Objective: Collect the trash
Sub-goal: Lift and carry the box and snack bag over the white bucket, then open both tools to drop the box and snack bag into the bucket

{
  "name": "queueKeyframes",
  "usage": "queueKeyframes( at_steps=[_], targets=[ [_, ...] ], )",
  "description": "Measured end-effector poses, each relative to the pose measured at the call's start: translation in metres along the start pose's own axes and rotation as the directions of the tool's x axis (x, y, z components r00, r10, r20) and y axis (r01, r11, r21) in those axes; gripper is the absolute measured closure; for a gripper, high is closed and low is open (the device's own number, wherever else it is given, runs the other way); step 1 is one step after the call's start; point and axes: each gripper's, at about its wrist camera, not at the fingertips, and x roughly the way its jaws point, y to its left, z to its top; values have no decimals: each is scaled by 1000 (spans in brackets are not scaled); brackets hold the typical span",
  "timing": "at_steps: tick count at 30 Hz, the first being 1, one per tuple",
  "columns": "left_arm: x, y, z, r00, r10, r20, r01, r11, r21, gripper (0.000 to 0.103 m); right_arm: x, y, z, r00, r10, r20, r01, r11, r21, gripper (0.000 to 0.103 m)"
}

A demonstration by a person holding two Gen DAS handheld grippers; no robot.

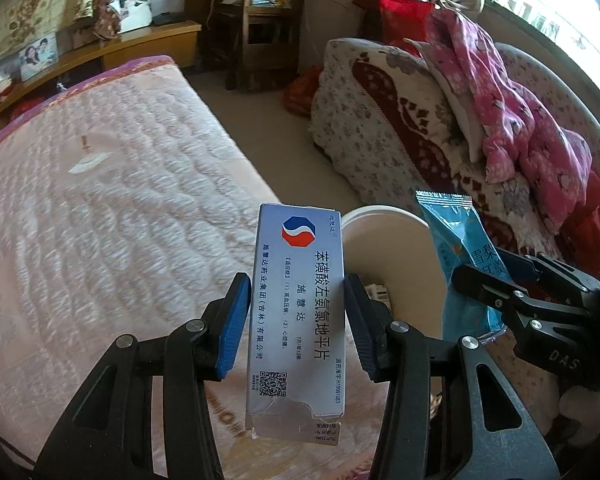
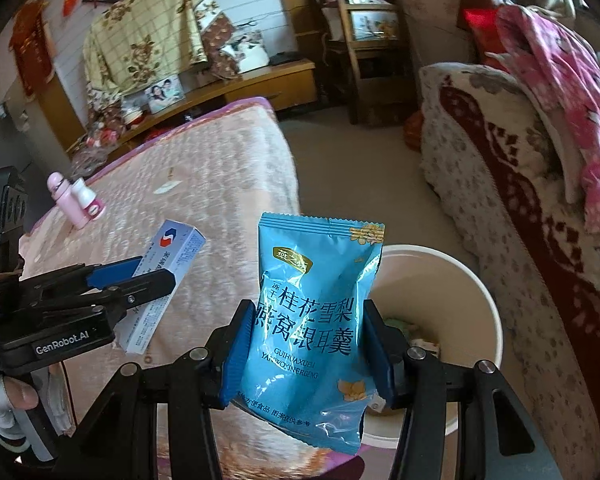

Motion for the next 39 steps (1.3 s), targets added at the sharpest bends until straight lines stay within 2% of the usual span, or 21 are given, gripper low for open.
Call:
queueKeyframes(
  at_steps=[11,27,32,33,34,35,37,39],
  targets=[
    [32,-29,7,998,-53,-41,54,999,8,57,9,-43,-8,999,-40,-27,42,997,66,52],
    [62,-54,11,990,-119,-73,119,993,-12,57,25,-78,-22,995,-70,-66,78,989,127,52],
    [66,-55,13,982,-181,-61,179,983,-40,56,30,-84,-23,994,-84,-66,93,985,145,45],
    [67,-55,13,981,-187,-54,185,982,-45,56,31,-85,-24,994,-85,-68,94,984,149,40],
    [66,-54,13,982,-186,-43,184,982,-51,53,33,-87,-25,994,-85,-70,96,983,157,34],
    [65,-53,13,983,-184,-31,182,982,-57,49,34,-89,-25,994,-87,-71,98,981,166,33],
    [63,-50,14,981,-195,-8,194,978,-73,38,34,-92,-27,994,-86,-72,98,979,179,33],
    [62,-48,16,978,-208,-8,207,975,-82,35,34,-94,-28,994,-83,-77,96,978,183,33]
  ],
)
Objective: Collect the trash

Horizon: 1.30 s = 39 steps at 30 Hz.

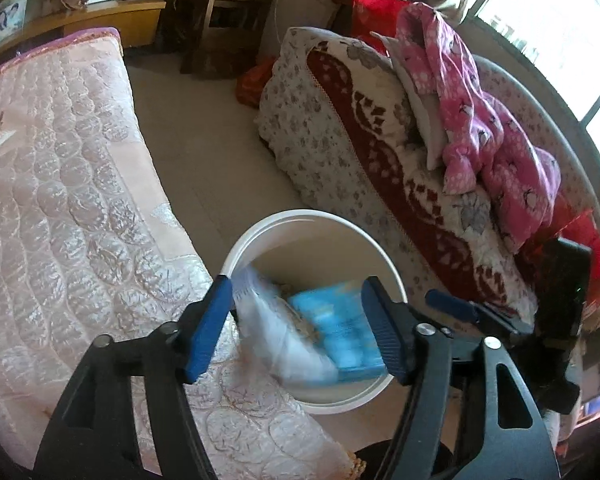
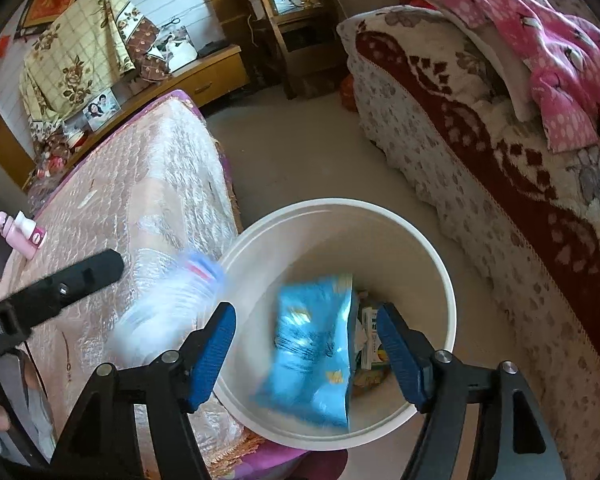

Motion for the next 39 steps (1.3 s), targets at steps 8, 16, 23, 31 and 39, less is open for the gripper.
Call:
queueKeyframes(
  at_steps=[8,16,23,31,39],
  targets=[
    [-20,-7,-7,993,108,56,-111,991,68,35,-18,19,-3,999,8,39,-6,999,-49,33],
    [-64,-11,-23,957,229,181,-250,963,101,35,-55,51,-9,989,-6,147,20,996,-88,32],
    [-103,-13,-37,948,200,246,-230,968,99,35,-91,73,-21,971,-23,239,41,997,-72,32],
    [-135,-17,-50,936,181,301,-223,969,111,35,-126,90,-34,944,-70,324,96,993,-65,32],
    [-160,-23,-62,920,164,357,-219,969,117,35,-149,100,-47,929,-81,360,119,989,-83,25]
  ],
)
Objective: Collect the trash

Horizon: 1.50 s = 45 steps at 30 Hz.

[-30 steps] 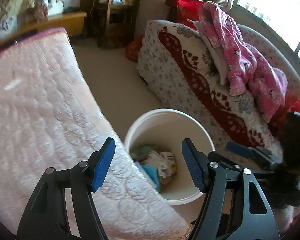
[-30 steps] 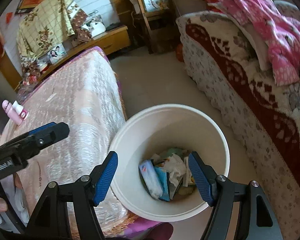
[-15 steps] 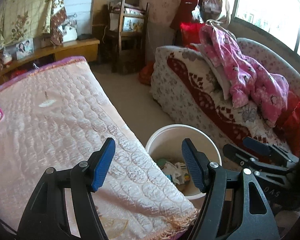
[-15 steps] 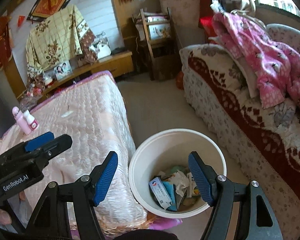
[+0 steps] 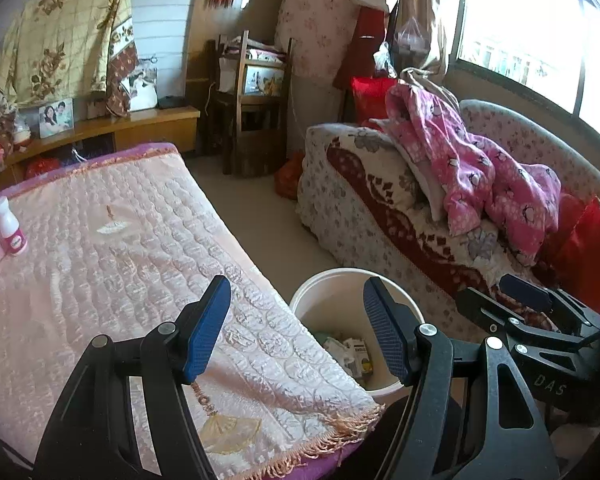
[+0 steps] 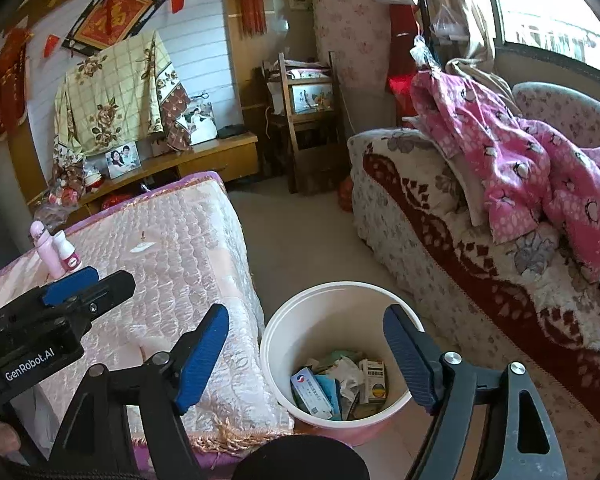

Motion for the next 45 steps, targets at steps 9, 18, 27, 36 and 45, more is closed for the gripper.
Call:
queueKeyframes(
  at_steps=[9,18,27,36,45],
  targets=[
    [-13,-4,-1,1000,5,28,-5,1000,11,35,-20,7,1,999,-5,44,6,1000,-19,25],
    [-17,-8,0,999,11,30,-11,1000,18,35,-25,6,2,998,-7,57,8,1000,-14,25],
    [-17,-8,0,1000,11,28,-11,1000,18,35,-24,5,3,999,-15,49,15,1000,-17,25],
    [-16,-8,0,1000,13,28,-13,1000,18,35,-24,4,4,999,-15,48,16,1000,-17,25],
    [-16,-9,0,1000,13,29,-14,1000,21,35,-23,4,4,999,-15,47,16,1000,-18,24]
  ],
)
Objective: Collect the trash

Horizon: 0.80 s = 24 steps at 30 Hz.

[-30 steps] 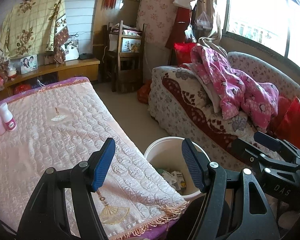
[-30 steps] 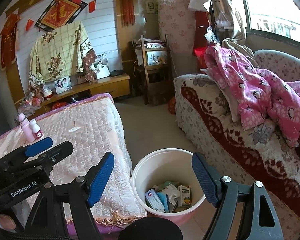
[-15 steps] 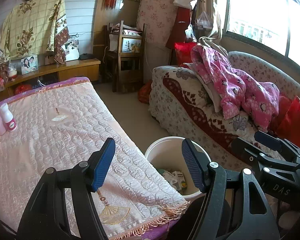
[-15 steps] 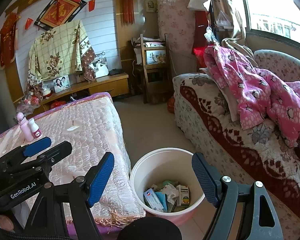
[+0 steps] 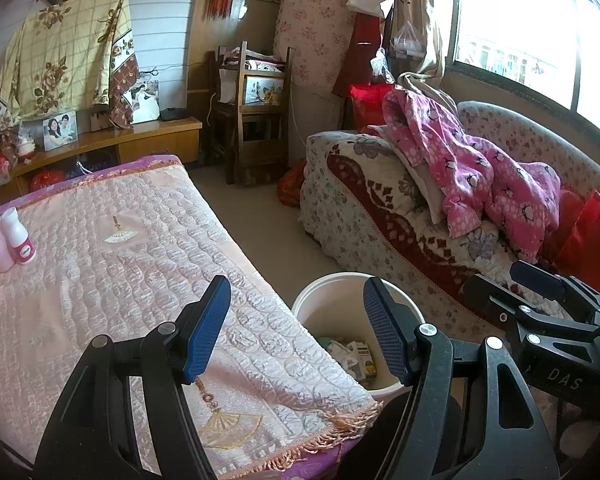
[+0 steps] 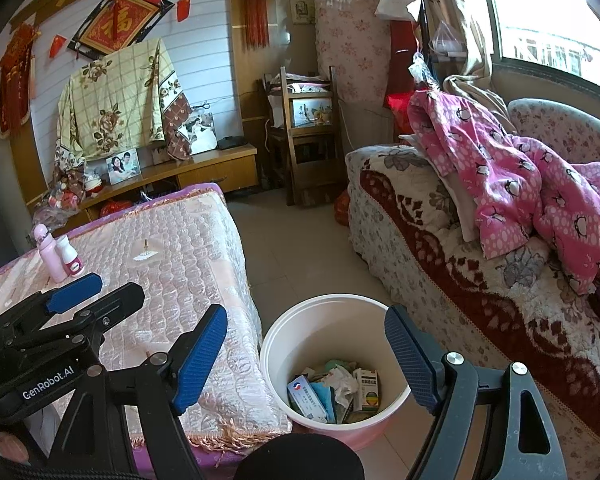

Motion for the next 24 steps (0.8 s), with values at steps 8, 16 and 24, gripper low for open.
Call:
queueKeyframes(
  at_steps=[8,16,24],
  targets=[
    [1,5,-3,1000,-2,-11,2,1000,0,35,0,0,0,1000,1,0,-1,1000,0,23],
    [2,6,-3,1000,-3,-12,3,1000,1,35,1,0,1,1000,1,-3,-1,1000,1,23],
    [2,6,-3,1000,-3,-14,3,1000,1,35,4,-1,-3,1000,2,-8,-2,1000,1,23]
  ],
)
